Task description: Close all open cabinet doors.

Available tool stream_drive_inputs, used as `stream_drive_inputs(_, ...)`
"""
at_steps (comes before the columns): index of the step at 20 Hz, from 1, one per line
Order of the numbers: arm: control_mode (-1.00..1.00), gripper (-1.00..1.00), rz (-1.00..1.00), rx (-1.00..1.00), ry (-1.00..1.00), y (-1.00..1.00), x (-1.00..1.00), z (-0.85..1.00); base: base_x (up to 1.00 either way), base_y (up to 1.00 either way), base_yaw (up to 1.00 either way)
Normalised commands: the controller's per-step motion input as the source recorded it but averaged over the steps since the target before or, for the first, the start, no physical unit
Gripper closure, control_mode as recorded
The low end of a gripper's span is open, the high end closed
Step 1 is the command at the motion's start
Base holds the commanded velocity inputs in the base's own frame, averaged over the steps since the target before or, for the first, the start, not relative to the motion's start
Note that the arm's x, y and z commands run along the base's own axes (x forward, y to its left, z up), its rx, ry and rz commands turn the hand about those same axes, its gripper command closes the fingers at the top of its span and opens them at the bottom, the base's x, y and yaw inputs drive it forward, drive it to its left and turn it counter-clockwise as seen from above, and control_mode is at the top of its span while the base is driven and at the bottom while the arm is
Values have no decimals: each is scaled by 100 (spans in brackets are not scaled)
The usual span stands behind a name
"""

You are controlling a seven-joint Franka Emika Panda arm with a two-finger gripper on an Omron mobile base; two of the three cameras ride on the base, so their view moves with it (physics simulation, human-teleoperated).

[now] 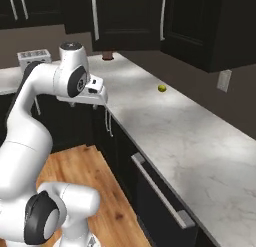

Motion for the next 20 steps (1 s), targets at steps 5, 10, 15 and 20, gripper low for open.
stream_drive_inputs(5,100,-100,0,0,0,0,0,0,24,55,18)
stream_drive_inputs(10,100,-100,0,0,0,0,0,0,32,51,28)
stream_drive_inputs(15,100,-100,0,0,0,0,0,0,36,52,23)
stream_drive_inputs(20,100,-100,0,0,0,0,0,0,43,53,3)
